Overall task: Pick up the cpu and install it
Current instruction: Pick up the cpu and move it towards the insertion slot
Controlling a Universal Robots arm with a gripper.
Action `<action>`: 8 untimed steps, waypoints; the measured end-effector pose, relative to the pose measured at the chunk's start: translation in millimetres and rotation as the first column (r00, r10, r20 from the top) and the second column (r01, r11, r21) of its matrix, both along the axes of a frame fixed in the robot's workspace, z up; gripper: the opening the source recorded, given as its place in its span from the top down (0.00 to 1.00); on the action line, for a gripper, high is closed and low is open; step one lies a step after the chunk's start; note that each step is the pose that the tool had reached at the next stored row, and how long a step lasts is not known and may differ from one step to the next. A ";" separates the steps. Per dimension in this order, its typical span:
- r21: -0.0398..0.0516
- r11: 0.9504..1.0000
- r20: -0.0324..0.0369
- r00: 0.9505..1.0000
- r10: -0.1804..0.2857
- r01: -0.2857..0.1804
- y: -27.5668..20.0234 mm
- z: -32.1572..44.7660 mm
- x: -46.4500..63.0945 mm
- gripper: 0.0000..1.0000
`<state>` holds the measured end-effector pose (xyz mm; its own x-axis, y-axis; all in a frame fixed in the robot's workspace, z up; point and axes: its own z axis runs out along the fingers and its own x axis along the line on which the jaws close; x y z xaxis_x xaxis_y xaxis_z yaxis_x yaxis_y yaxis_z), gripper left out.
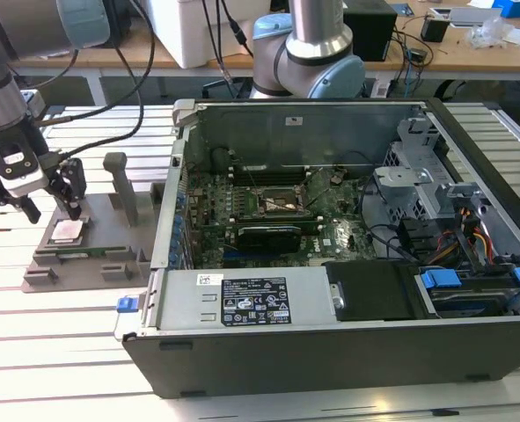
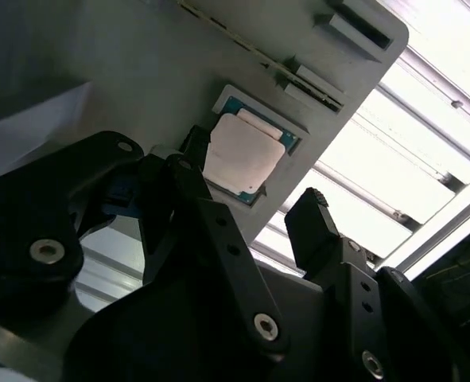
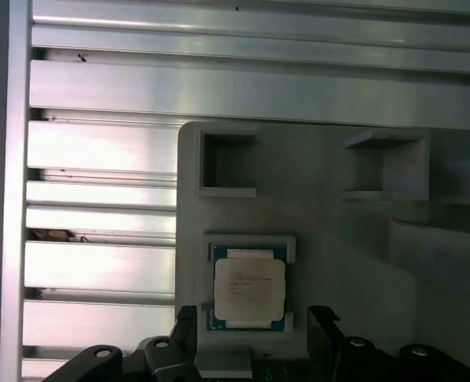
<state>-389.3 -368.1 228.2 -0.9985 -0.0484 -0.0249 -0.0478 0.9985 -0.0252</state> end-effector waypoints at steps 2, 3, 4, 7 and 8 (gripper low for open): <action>0.000 1.000 0.000 1.000 0.001 -0.001 0.5 -7.1 0.0 0.34; 0.000 1.000 0.000 1.000 0.002 -0.002 1.2 -12.3 0.3 0.34; 0.000 1.000 0.000 1.000 0.002 -0.002 1.9 -15.9 0.9 0.34; 0.000 1.000 0.000 1.000 0.003 -0.003 3.1 -23.1 1.7 0.34; 0.000 1.000 0.000 1.000 0.003 -0.003 3.3 -25.1 1.9 0.34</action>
